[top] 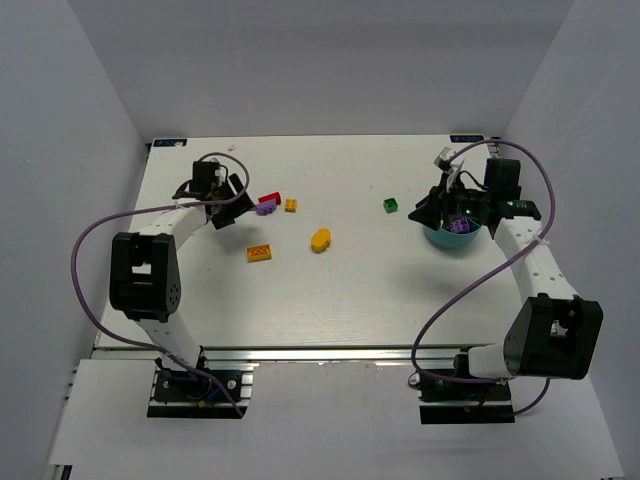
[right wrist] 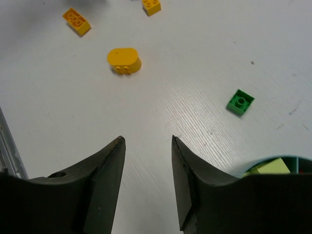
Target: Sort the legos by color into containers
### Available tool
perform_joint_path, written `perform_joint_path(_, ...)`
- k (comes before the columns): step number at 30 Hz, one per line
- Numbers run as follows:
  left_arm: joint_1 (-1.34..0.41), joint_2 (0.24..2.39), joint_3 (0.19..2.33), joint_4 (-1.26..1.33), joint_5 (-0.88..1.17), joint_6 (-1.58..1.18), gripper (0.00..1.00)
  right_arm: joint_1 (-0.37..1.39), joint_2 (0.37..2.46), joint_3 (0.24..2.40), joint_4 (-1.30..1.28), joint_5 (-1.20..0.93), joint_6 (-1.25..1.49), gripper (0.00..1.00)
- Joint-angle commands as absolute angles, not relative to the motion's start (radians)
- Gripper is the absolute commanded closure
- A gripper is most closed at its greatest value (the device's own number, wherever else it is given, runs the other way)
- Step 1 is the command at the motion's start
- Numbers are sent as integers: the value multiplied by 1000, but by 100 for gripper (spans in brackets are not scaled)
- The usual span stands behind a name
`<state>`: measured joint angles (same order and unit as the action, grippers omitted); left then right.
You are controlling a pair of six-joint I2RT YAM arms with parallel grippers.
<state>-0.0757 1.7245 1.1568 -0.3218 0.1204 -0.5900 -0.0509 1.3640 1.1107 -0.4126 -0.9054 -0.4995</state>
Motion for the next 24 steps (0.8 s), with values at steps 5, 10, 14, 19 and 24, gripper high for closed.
perform_joint_path(5, -110, 1759, 1206, -177, 184, -214, 19, -6, 1371, 1109, -321, -945, -402, 47)
perform_joint_path(10, -120, 1791, 1178, -49, 257, -17, 20, -6, 1394, 1126, -330, -942, -405, 45)
perform_joint_path(14, -178, 1819, 1192, -20, 328, 151, 18, -6, 1407, 1132, -319, -943, -396, 43)
perform_joint_path(19, -239, 1870, 1244, -69, 336, 418, 15, -6, 1422, 1152, -322, -948, -377, 39)
perform_joint_path(24, -255, 1894, 1244, -69, 322, 575, 13, -6, 1428, 1158, -322, -950, -368, 38)
